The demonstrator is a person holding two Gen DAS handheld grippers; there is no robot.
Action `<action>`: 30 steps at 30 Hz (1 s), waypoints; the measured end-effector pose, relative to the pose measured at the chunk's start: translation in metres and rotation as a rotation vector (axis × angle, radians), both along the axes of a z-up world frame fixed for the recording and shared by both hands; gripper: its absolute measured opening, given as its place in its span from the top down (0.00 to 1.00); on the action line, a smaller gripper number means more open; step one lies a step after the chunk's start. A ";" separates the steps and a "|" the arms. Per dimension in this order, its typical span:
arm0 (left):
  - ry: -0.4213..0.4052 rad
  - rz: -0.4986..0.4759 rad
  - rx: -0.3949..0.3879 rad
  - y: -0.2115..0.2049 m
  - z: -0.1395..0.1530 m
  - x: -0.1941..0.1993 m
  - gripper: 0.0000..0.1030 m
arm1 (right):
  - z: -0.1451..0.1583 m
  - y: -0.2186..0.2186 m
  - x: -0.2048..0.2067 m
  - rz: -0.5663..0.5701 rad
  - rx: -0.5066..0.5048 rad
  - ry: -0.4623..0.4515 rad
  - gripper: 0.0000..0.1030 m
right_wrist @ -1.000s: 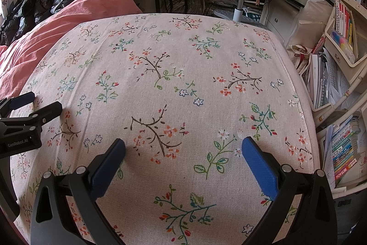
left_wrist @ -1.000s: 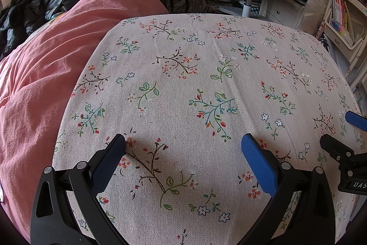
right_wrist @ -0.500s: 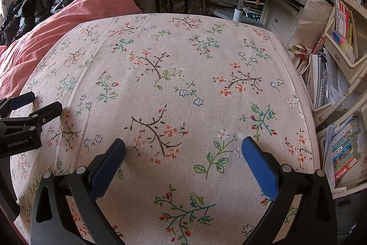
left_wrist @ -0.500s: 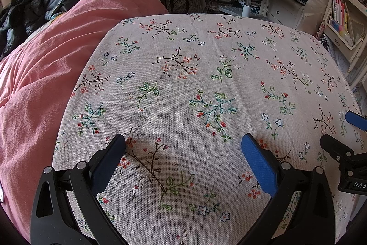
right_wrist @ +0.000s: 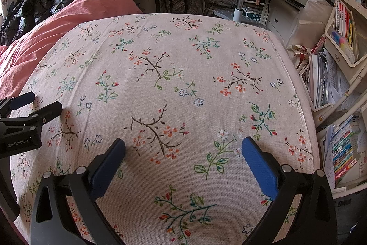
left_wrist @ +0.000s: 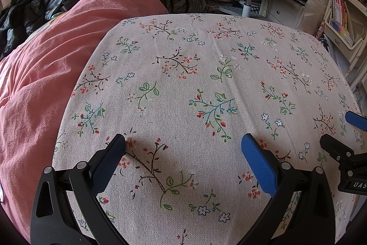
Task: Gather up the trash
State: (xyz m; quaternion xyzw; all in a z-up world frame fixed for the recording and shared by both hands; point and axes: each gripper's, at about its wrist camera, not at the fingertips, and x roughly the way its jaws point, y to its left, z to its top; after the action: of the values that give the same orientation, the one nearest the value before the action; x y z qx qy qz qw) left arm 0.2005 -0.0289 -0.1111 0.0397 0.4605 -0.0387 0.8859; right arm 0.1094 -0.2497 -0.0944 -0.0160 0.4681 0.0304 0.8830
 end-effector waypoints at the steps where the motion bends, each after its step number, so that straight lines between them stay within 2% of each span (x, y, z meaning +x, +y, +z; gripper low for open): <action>1: 0.000 0.000 0.000 0.000 0.000 0.000 0.05 | 0.000 0.000 -0.001 0.000 0.000 0.000 0.06; 30: 0.000 0.000 0.000 0.000 0.000 0.000 0.05 | -0.001 0.000 -0.002 0.000 0.000 0.000 0.06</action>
State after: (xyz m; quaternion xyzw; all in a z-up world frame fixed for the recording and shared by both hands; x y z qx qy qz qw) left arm 0.2006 -0.0288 -0.1111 0.0397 0.4605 -0.0388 0.8859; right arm 0.1073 -0.2492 -0.0950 -0.0161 0.4681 0.0303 0.8830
